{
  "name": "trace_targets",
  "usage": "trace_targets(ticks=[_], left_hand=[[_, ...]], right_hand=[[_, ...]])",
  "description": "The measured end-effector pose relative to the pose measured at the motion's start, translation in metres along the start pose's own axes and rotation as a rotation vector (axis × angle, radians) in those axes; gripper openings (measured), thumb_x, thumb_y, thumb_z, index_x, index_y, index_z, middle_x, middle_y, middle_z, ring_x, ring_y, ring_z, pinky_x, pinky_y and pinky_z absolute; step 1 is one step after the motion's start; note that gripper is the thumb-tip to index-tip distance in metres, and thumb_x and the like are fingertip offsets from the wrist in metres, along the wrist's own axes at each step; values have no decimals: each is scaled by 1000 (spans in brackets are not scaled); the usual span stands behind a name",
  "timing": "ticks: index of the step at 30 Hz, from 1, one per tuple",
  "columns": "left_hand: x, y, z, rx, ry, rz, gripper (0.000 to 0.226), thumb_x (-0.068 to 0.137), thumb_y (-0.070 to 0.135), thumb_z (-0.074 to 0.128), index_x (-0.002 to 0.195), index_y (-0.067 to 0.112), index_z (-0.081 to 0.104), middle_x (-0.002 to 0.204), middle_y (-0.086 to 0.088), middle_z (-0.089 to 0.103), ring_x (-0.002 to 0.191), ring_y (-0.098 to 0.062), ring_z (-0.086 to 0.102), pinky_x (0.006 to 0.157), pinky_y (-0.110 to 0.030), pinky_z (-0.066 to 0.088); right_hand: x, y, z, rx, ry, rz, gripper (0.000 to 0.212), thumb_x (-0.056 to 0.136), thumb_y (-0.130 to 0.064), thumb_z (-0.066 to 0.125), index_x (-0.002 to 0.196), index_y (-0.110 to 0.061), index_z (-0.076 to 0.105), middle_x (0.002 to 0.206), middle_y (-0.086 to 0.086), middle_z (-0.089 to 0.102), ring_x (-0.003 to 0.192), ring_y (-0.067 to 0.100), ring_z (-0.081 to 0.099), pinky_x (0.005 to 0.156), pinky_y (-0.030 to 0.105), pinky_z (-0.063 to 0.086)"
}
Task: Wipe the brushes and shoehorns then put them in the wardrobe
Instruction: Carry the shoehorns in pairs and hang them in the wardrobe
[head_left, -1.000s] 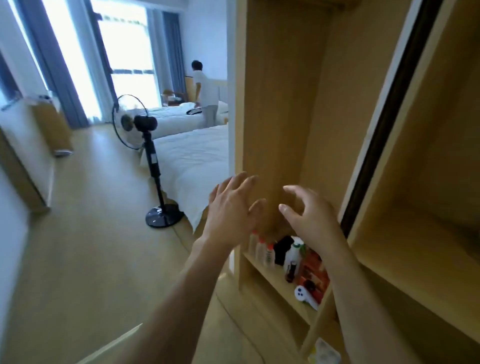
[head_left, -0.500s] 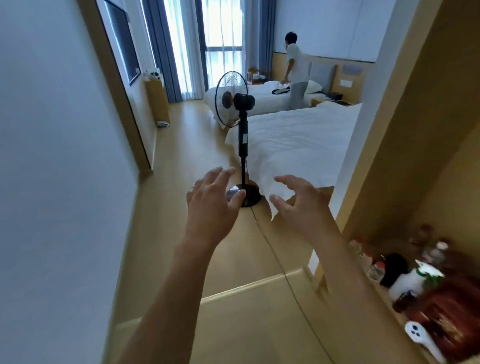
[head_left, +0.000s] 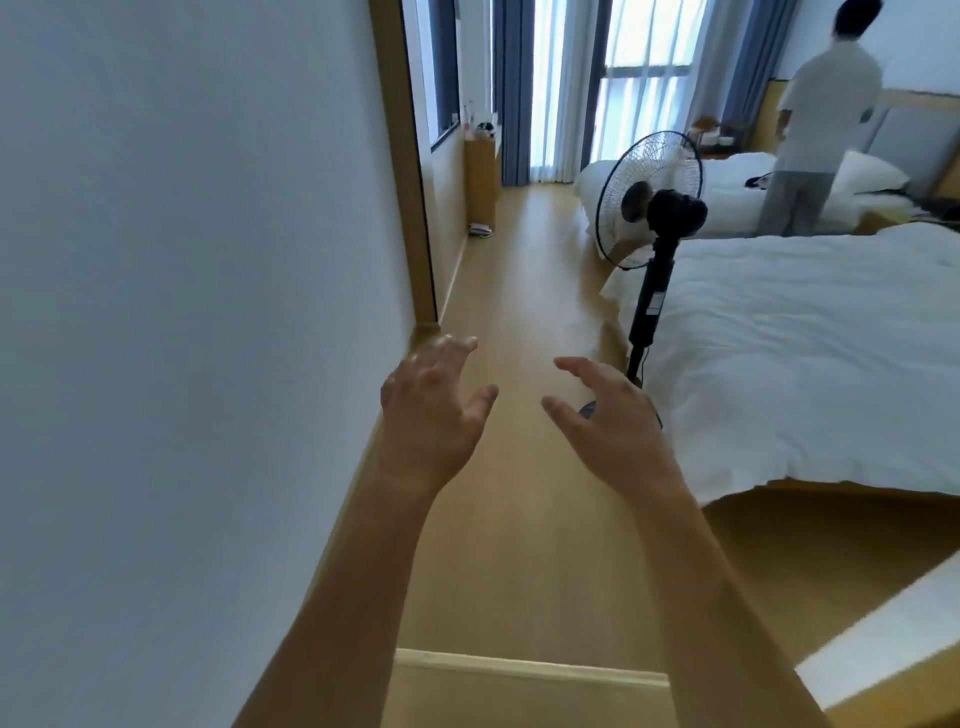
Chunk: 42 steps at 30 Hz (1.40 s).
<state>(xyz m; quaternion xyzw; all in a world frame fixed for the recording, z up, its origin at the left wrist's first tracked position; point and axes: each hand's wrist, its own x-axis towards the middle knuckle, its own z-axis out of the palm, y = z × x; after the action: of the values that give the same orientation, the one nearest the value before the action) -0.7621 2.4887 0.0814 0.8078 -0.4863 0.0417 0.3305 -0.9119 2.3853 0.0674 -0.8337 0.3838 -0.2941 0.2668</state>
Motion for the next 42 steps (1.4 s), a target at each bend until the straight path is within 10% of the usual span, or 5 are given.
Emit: trace_targets(ticks=[14, 33, 42], left_hand=[[205, -52, 93, -11, 38, -117, 56, 92, 43, 60, 144, 31, 42, 150, 3, 43, 139, -18, 38, 115, -44, 32], [598, -148, 208, -112, -140, 144, 55, 95, 44, 55, 145, 33, 37, 154, 4, 35, 143, -18, 31, 115, -45, 24], [747, -206, 280, -66, -141, 109, 55, 94, 43, 56, 145, 32, 39, 154, 4, 37, 142, -19, 32, 116, -47, 26]], right_hand=[[231, 53, 56, 14, -89, -69, 45, 93, -34, 65, 136, -27, 57, 137, -4, 59, 125, 14, 54, 94, 22, 35], [579, 93, 156, -93, 105, 141, 44, 92, -35, 67, 134, -25, 59, 134, -4, 61, 123, 11, 54, 91, 13, 30], [746, 143, 222, -41, 72, 134, 45, 94, -41, 63, 136, -30, 55, 137, -5, 59, 126, 13, 53, 105, 33, 44]])
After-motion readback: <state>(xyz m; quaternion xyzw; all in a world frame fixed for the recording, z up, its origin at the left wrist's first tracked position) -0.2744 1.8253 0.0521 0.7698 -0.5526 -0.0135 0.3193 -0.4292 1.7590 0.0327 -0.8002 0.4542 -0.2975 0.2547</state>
